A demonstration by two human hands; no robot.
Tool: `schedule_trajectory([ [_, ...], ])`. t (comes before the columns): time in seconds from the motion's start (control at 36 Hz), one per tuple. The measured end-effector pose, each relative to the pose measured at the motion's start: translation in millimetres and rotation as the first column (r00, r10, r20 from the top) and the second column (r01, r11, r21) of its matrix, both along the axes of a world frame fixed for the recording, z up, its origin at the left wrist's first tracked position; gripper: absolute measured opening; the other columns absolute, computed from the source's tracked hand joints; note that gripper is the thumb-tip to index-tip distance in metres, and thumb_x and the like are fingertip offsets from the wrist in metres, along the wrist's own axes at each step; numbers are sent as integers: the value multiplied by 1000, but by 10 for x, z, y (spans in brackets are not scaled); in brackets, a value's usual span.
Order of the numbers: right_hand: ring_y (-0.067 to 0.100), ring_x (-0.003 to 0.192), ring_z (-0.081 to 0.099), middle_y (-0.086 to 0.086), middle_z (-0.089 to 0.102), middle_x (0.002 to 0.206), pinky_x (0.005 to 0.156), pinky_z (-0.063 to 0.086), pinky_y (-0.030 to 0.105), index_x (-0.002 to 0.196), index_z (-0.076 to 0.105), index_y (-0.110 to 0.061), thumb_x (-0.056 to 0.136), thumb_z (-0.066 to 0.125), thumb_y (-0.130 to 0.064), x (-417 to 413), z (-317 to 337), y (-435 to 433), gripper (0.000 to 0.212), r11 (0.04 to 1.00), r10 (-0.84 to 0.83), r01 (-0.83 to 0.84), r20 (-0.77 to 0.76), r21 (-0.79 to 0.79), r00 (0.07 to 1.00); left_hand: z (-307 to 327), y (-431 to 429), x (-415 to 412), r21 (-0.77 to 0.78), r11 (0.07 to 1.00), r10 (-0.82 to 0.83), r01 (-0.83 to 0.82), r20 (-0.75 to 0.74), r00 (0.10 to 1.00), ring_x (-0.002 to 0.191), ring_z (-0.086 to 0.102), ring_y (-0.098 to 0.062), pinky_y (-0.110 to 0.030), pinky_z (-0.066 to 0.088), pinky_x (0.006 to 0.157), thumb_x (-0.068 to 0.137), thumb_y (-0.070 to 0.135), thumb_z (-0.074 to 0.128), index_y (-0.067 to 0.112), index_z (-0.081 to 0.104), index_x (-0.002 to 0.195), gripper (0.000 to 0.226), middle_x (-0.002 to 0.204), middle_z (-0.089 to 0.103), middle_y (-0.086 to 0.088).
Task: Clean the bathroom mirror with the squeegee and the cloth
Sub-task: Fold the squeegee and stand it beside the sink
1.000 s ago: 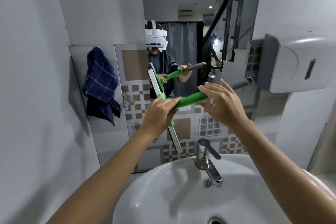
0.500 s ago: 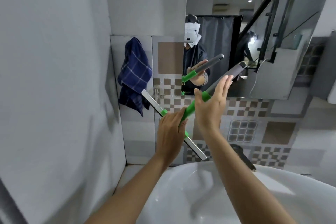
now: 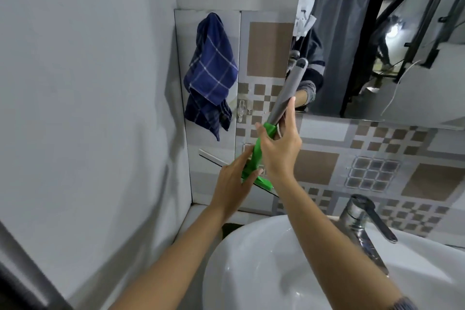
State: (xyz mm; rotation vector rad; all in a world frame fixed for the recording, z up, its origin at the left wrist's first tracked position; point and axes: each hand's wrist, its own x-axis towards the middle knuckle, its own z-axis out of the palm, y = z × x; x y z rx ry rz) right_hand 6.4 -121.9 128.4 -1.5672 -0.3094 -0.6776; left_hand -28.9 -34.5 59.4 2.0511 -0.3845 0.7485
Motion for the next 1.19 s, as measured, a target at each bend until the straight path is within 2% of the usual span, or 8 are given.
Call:
schedule_trajectory([
  [0.06, 17, 127, 48, -1, 45, 142, 101, 47, 40, 147, 19, -25, 81, 70, -8, 17, -130, 51, 85, 999, 14, -15, -9, -42, 1000, -93, 63, 3, -11, 1000, -22, 21, -94, 995, 79, 56, 10, -6, 45, 77, 90, 16, 56, 31, 31, 136, 54, 94, 56, 13],
  [0.14, 15, 122, 51, -12, 46, 133, 98, 50, 41, 147, 21, -24, 80, 70, -5, 36, -317, 117, 85, 997, 51, -53, -50, -55, 997, -265, 158, 20, 9, 1000, -24, 27, -199, 980, 80, 56, 11, -5, 46, 77, 90, 19, 56, 36, 22, 139, 62, 95, 56, 14],
  [0.31, 16, 135, 38, -8, 38, 143, 107, 42, 42, 146, 24, -22, 78, 71, -3, 84, -631, 223, 85, 977, 159, -168, -77, -130, 984, -540, 266, -5, -48, 999, -22, 5, -363, 931, 93, 56, -3, -16, 47, 83, 91, 23, 54, 34, 15, 143, 66, 103, 56, 10],
  [0.47, 5, 133, 31, -17, 33, 138, 110, 34, 27, 146, 22, -24, 79, 69, -2, 139, -802, 344, 84, 951, 239, -268, -180, -156, 954, -835, 374, 80, -82, 994, 35, -75, -401, 915, 90, 60, -2, -16, 51, 76, 90, 26, 56, 37, 16, 143, 67, 98, 60, 9],
  [0.61, 12, 137, 31, -4, 35, 149, 112, 33, 36, 146, 20, -26, 79, 70, -3, 176, -977, 390, 87, 949, 243, -287, -278, -129, 929, -990, 428, 94, -91, 992, 34, -83, -444, 895, 92, 60, -5, -15, 51, 76, 90, 30, 55, 36, 17, 144, 66, 105, 63, 2],
  [0.86, 18, 139, 30, 0, 31, 150, 111, 34, 39, 146, 19, -24, 78, 70, -3, 267, -1073, 387, 88, 937, 249, -317, -352, -149, 902, -1127, 423, 140, -111, 987, 63, -119, -420, 906, 95, 62, -15, -31, 54, 86, 90, 25, 56, 36, 18, 143, 65, 107, 65, -5],
  [1.08, 3, 130, 29, -1, 33, 149, 110, 33, 31, 146, 21, -21, 79, 70, -5, 293, -1106, 368, 85, 922, 263, -328, -289, -205, 920, -1205, 371, 203, -183, 972, 60, -149, -420, 906, 85, 60, 1, -9, 50, 73, 88, 27, 58, 33, 24, 142, 64, 94, 60, 11],
  [1.19, 2, 129, 28, -2, 32, 150, 111, 33, 33, 146, 20, -22, 79, 70, -5, 318, -1110, 377, 85, 913, 282, -351, -300, -208, 911, -1216, 388, 211, -182, 972, 62, -148, -412, 909, 85, 61, -3, -10, 50, 72, 88, 27, 58, 31, 23, 143, 65, 93, 61, 8],
])
